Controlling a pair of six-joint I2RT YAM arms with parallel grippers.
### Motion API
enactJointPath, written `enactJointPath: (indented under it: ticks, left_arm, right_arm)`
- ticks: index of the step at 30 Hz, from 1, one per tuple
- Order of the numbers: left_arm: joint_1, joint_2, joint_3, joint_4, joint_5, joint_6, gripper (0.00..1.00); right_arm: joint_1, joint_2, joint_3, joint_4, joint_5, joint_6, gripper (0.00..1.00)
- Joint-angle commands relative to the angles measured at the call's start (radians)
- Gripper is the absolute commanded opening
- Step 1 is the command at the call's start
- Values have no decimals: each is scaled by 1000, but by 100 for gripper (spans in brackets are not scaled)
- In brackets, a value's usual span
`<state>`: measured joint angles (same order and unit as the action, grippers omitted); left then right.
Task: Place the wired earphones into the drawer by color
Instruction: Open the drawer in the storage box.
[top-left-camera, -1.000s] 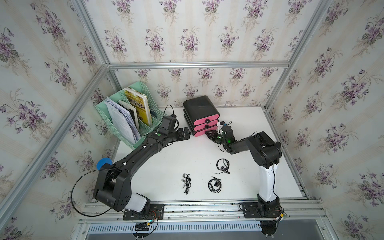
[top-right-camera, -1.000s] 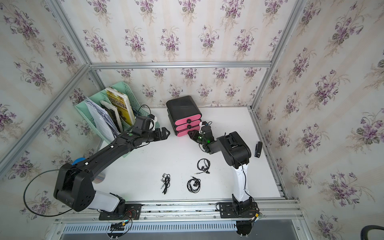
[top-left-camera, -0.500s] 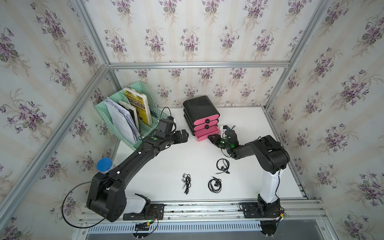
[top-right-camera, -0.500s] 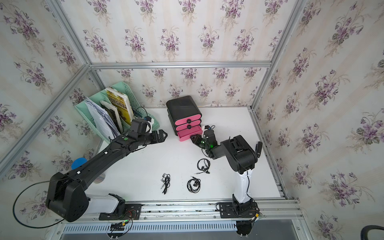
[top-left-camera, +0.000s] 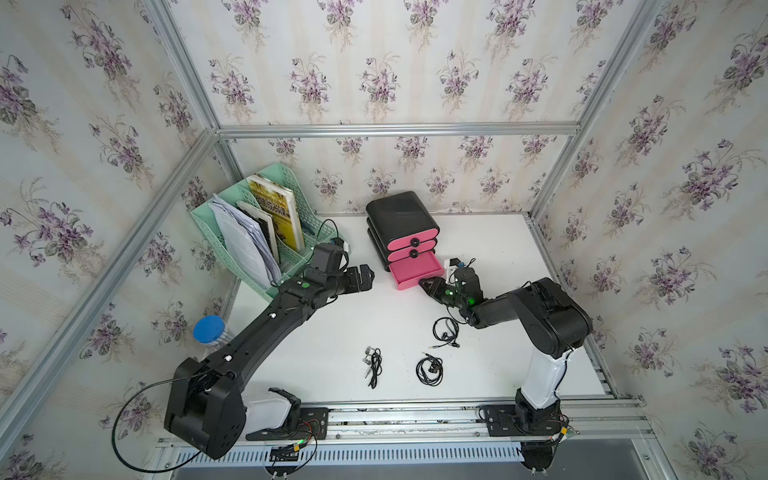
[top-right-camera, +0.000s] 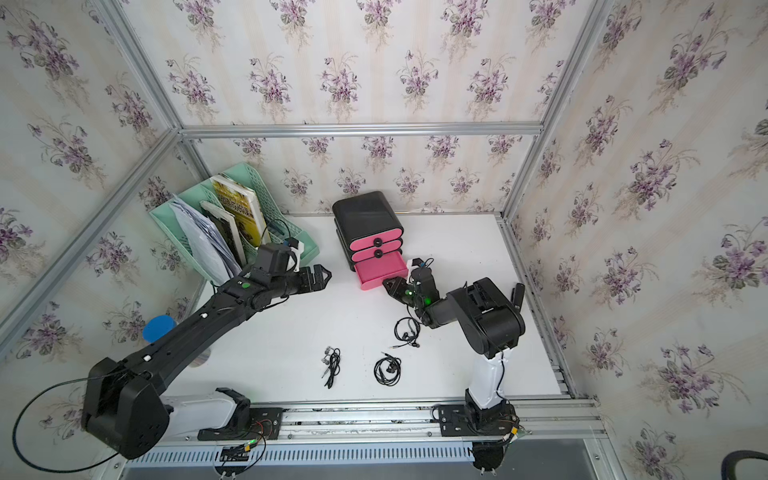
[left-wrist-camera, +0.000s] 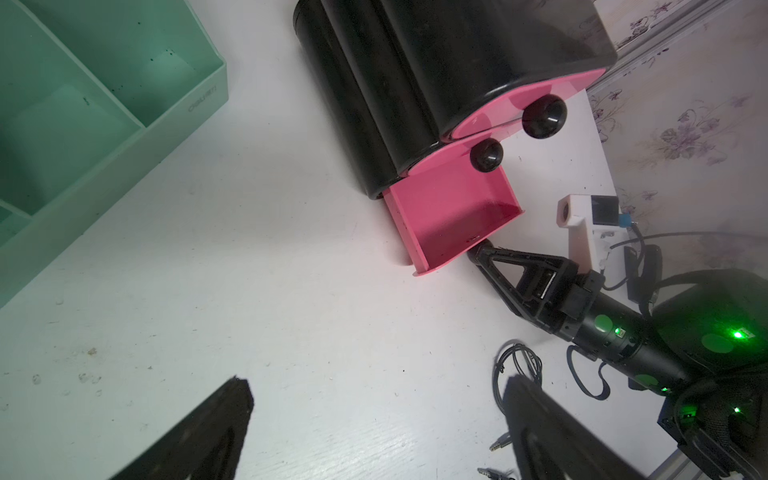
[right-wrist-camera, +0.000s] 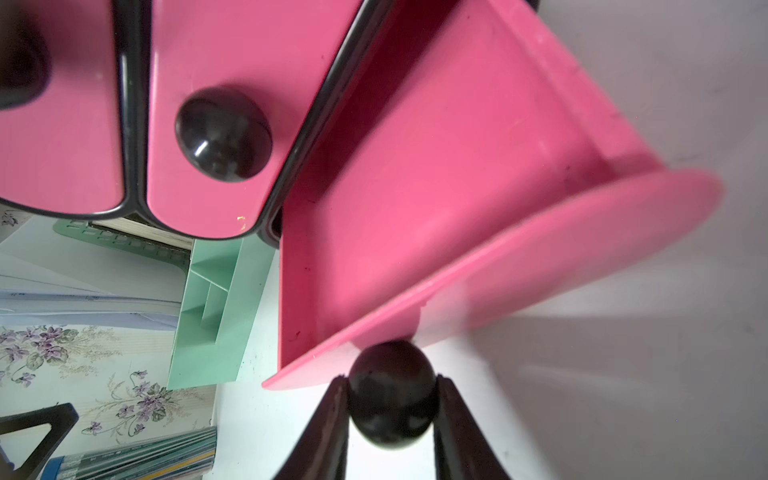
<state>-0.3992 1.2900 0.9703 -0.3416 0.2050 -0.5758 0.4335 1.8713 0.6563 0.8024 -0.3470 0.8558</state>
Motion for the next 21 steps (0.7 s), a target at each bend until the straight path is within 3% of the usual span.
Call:
enactJointPath:
  ticks: [1,6,14,21]
  left_arm:
    - [-1,-9,-6,-6,3,-2,99]
    - [-8,-23,-26,-20,16,4,99]
    - [-45,-58,-72,-95,25,30,99]
    - [-137,-100,-147,-215,-1,46,99]
  right_arm:
    - [4,-21,-21,33,18,-22,34]
    - [3,-41,-35,9,29,-39,35]
    - [4,-67,-21,-74,22,-63,51]
    - [3,-212,-43,-293,74,-158,53]
